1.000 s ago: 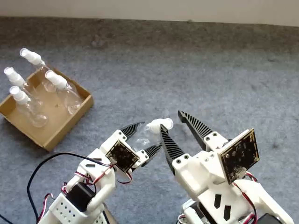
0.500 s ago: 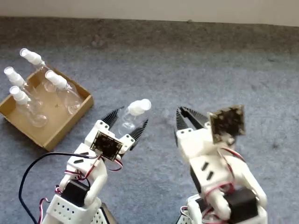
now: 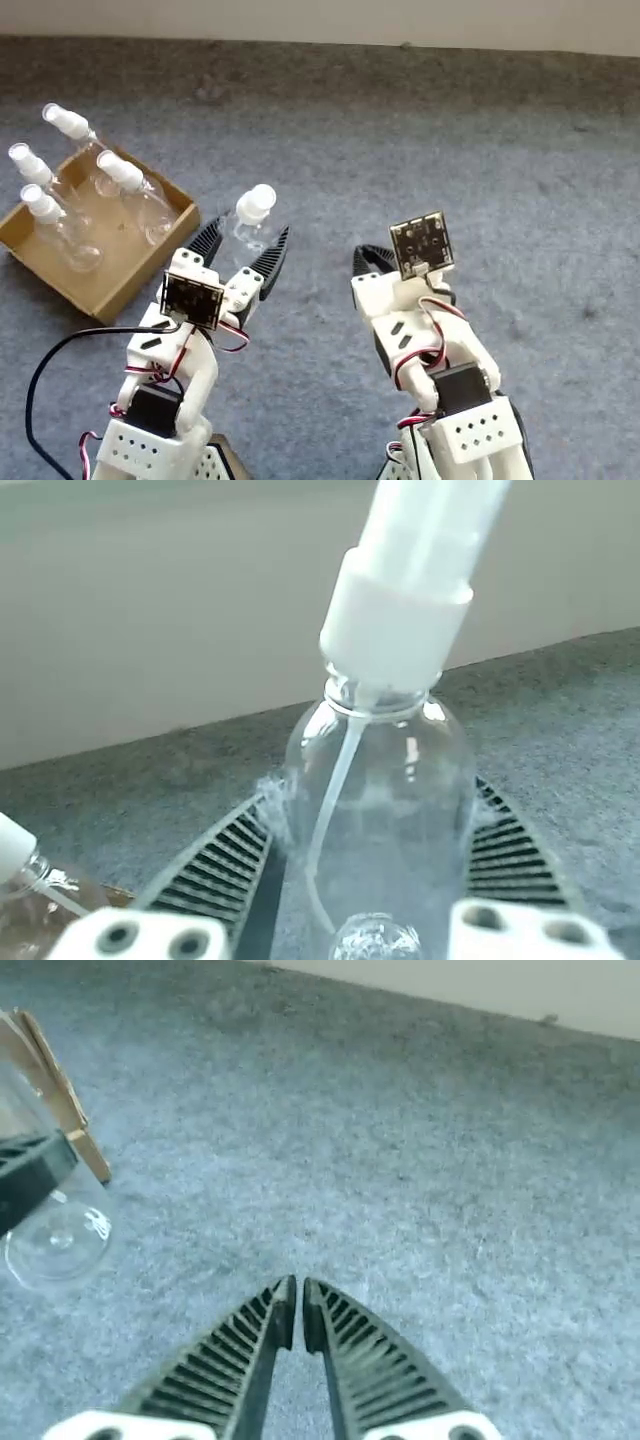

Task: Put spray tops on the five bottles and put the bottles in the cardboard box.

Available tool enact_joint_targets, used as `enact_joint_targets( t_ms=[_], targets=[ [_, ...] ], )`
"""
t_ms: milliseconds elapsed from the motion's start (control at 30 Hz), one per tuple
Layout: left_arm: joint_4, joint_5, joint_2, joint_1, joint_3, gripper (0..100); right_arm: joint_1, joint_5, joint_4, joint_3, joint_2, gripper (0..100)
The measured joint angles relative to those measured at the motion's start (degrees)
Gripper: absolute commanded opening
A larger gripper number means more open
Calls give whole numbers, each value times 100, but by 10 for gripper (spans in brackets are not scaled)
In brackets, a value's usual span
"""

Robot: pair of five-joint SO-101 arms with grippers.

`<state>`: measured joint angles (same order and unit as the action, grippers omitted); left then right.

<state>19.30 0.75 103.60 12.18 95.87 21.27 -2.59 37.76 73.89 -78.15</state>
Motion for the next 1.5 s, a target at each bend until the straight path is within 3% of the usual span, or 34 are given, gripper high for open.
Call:
enact_joint_targets(
  t_ms=[300,533,667,933,1233,1500],
  targets=[
    [-202,-88,0,9,-97,140,431,0,-1495,1125,9,4],
    [334,-440,0,0,-888,140,589,0,-1582,1688,9,4],
    [334,-457,-132,0,-1248,140,1116,0,-1582,1714,9,4],
    [-97,-457,-2040,-18,-1978,140,1477,0,-1723,1714,9,4],
    [-1477,-457,-3921,369,-2277,140,1495,0,-3437,2198,9,4],
    [-1767,-475,-5424,369,-3235,140,1495,0,-4123,2198,9,4]
  ],
)
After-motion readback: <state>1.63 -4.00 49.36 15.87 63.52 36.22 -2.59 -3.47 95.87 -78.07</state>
